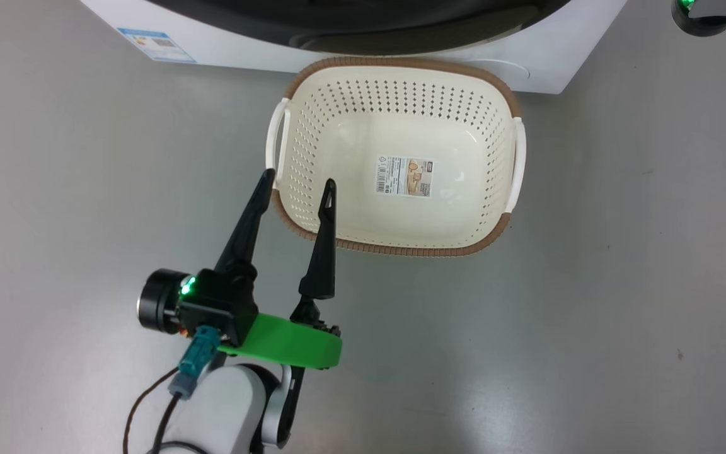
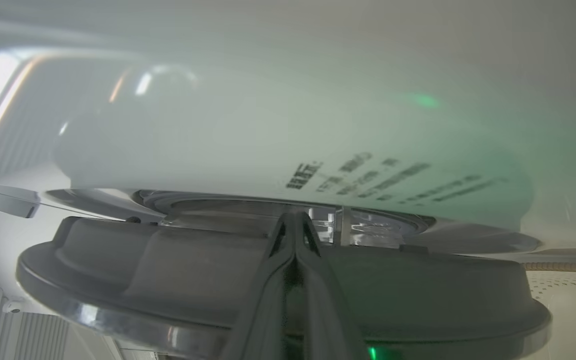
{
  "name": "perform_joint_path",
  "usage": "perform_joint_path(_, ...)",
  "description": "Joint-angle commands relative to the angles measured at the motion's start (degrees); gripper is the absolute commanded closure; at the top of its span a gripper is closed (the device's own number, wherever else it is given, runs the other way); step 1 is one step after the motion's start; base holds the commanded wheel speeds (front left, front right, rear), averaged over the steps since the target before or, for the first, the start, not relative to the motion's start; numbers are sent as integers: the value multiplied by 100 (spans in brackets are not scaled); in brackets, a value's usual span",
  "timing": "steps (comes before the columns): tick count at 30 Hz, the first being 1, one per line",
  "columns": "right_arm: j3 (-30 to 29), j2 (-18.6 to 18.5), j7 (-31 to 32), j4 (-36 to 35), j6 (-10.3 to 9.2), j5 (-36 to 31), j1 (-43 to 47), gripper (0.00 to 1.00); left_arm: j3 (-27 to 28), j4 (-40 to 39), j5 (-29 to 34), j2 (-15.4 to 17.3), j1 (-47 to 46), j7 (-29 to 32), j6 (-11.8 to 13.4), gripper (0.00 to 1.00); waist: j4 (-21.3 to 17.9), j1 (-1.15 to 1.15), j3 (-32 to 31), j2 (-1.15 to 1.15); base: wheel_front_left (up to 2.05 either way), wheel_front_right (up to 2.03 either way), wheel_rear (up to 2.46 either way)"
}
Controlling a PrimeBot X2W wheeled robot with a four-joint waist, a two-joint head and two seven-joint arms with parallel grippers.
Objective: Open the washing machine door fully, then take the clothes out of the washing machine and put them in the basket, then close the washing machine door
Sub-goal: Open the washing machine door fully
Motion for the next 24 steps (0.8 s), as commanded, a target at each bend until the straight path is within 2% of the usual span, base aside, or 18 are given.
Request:
perform_joint_path(1, 46, 98, 56, -118, 3, -42, -136, 100, 133, -167, -43, 79, -70, -69, 56, 0, 7, 0, 12, 0, 0, 0, 0)
perform_joint_path(24, 62, 68, 959, -128, 3, 178, 137, 100, 129, -47, -42, 79, -127, -69, 59, 0, -33, 0, -60, 0, 0, 0, 0)
